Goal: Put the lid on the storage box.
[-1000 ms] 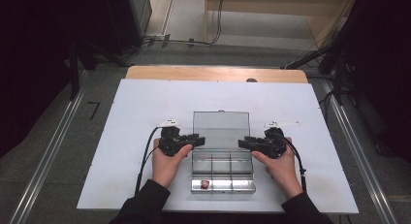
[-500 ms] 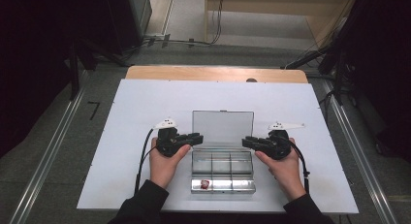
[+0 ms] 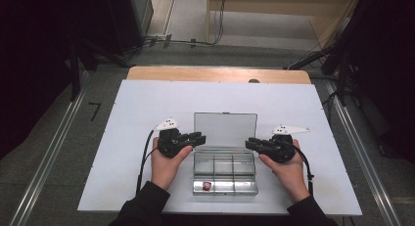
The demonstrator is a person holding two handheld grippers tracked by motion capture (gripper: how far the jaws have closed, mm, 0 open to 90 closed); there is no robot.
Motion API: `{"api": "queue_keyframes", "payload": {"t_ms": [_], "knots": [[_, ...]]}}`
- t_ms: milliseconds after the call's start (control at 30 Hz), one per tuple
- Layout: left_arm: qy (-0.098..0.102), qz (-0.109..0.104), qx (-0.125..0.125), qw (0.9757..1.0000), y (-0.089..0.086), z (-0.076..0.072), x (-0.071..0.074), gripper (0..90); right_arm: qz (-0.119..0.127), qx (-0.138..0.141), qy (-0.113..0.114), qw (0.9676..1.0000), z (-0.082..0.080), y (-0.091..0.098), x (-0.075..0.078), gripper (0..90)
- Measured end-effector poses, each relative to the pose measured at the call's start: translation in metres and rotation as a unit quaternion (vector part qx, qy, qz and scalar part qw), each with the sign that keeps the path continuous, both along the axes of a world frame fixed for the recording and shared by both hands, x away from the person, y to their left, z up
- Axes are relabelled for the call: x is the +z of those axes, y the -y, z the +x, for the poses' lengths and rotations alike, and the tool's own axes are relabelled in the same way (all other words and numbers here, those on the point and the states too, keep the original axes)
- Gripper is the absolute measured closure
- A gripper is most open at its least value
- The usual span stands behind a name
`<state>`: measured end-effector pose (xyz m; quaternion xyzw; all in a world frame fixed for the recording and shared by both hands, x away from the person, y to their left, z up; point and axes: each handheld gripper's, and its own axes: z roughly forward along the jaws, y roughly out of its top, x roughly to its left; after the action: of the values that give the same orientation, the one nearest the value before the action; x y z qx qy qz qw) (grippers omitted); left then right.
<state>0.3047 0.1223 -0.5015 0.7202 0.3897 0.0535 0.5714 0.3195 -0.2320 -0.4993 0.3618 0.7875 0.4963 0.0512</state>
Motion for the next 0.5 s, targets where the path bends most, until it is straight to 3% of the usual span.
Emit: {"api": "queue_keyframes", "payload": {"t_ms": [133,500], "knots": [[0.014,-0.007,0.001,0.9999,-0.0009,-0.0016,0.0062,62.7,0.005,0.007,0.016,0.9998,-0.0017,0.0006,0.0,71.2],[0.027,-0.009,-0.004,0.9996,0.0007,-0.0075,0.0101,62.2,0.01,0.018,0.027,0.9994,-0.0054,0.0005,0.0041,65.0]]}}
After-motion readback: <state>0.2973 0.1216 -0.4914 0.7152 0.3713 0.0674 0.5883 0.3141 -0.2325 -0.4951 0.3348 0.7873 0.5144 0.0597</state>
